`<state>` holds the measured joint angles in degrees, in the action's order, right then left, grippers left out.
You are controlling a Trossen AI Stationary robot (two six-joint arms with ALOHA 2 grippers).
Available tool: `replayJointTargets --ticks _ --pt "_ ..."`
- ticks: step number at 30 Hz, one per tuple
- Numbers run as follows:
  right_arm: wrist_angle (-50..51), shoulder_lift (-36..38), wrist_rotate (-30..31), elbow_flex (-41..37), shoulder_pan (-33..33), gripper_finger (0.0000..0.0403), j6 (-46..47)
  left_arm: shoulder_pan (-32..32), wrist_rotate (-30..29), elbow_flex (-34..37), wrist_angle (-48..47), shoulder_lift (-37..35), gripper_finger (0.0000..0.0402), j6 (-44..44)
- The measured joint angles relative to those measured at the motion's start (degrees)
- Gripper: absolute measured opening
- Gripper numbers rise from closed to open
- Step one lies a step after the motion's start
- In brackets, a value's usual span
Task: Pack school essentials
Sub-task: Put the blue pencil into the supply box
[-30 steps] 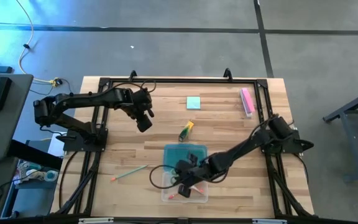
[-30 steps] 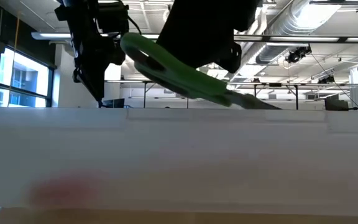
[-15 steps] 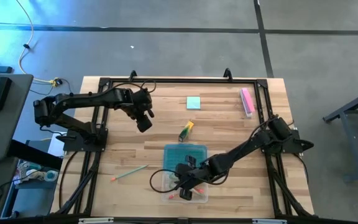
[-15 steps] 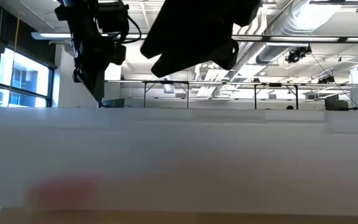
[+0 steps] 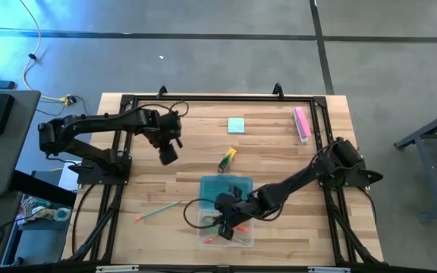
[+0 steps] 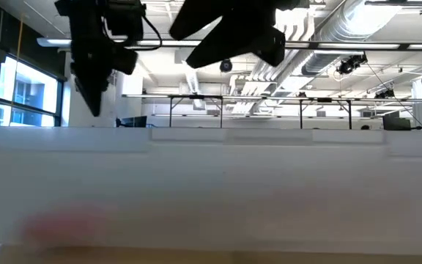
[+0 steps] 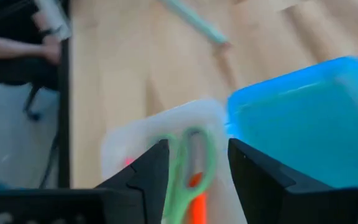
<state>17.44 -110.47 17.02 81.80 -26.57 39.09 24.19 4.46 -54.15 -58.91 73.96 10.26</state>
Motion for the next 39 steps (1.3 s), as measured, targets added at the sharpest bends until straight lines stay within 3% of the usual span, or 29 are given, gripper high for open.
replayJointTargets --ticks 8,17,22,32,39 --pt "9.0 6.3 10.3 0.0 2.3 0.0144 2.7 -8.1 -0.1 2.1 -5.5 -9.2 0.0094 5.2" --pt "13.8 11.3 11.8 0.0 7.9 0.0144 4.4 -19.9 0.7 9.9 -3.0 -20.5 0.0094 23.3" --pt "15.7 12.2 11.5 -0.1 11.1 0.0144 3.7 -28.6 3.2 10.3 -3.1 -21.7 0.0094 31.1" --pt "16.2 12.6 10.7 -0.1 15.0 0.0144 -1.8 -46.9 2.8 10.4 -1.6 -20.1 0.0095 44.8" --pt "16.6 12.6 10.1 -0.1 16.3 0.0144 -4.7 -56.5 2.5 10.4 1.0 -18.5 0.0125 53.4"
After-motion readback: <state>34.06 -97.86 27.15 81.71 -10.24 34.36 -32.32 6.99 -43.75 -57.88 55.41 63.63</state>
